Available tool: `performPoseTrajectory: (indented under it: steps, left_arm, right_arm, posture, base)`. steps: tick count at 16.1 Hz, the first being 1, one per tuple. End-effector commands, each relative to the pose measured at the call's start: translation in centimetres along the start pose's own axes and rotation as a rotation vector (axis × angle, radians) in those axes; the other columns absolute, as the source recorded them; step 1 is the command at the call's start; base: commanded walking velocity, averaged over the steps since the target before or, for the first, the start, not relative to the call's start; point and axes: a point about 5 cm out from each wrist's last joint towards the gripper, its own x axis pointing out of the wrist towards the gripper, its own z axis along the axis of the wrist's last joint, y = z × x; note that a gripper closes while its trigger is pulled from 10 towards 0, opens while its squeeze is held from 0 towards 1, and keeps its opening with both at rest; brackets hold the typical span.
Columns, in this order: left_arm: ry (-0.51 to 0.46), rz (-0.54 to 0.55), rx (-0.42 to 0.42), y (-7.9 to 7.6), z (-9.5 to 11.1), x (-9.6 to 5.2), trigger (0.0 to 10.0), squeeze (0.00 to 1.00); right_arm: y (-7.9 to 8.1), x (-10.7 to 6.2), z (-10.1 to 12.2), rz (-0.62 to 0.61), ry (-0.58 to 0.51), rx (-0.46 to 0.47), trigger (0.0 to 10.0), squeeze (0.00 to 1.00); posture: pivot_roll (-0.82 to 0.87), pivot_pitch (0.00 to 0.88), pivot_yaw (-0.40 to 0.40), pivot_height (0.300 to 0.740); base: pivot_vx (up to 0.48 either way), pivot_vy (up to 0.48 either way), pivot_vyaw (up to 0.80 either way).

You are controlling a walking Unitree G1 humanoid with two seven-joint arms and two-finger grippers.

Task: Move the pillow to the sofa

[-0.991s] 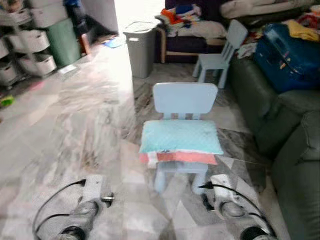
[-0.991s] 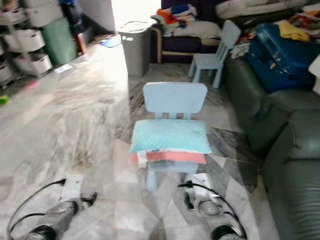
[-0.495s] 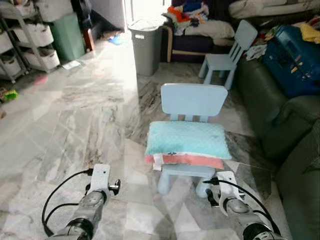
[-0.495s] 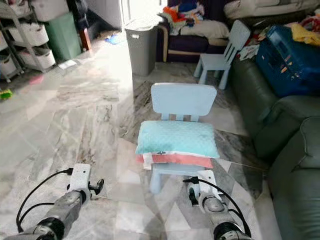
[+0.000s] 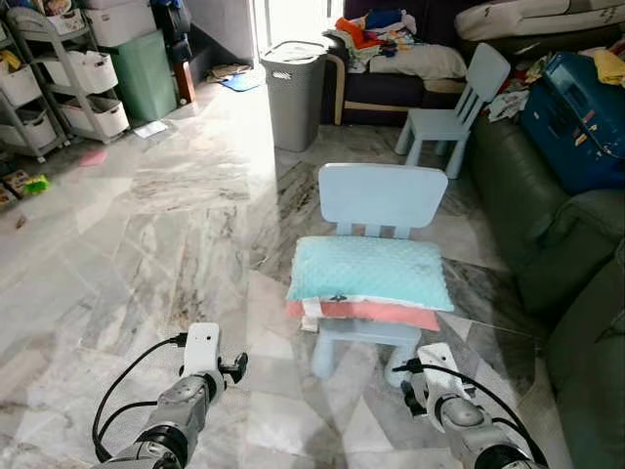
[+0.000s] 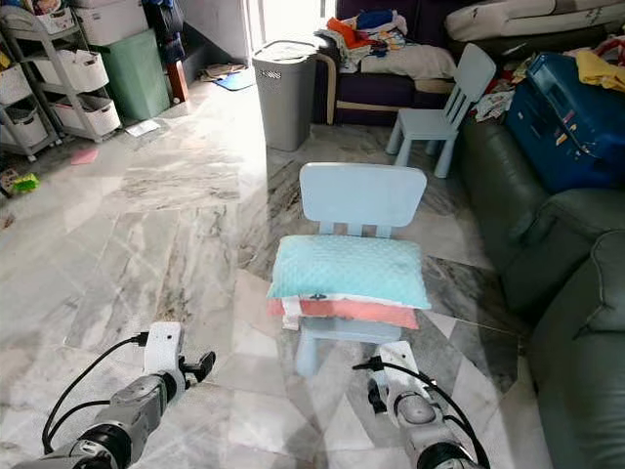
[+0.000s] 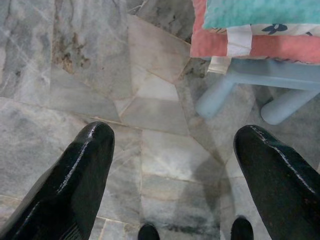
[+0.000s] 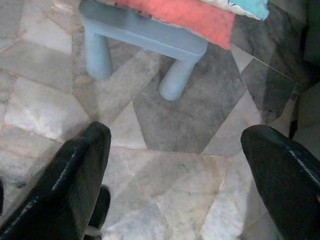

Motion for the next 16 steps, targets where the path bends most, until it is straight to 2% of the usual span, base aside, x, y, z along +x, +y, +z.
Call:
performPoseTrajectory:
  steps: [1, 16]
  left_arm:
    - [0.013, 0.000, -0.009, 0.31, -0.26, -0.09, 10.0, 0.00]
    - [0.030, -0.019, 0.013, 0.13, -0.65, -0.14, 10.0, 0.00]
  right_arm:
    - [-0.22, 0.02, 0.17, -0.002, -0.003, -0.015, 10.0, 0.00]
    - [0.34, -0.07, -0.39, 0.001, 0.009, -0.053, 10.0, 0.00]
  posture:
    - [-0.04, 0.000, -0.003, 0.740]
    - [-0.04, 0.000, 0.003, 0.740]
  base:
    - [0.480, 0.000, 0.00]
    - [0.427, 0.000, 0.00]
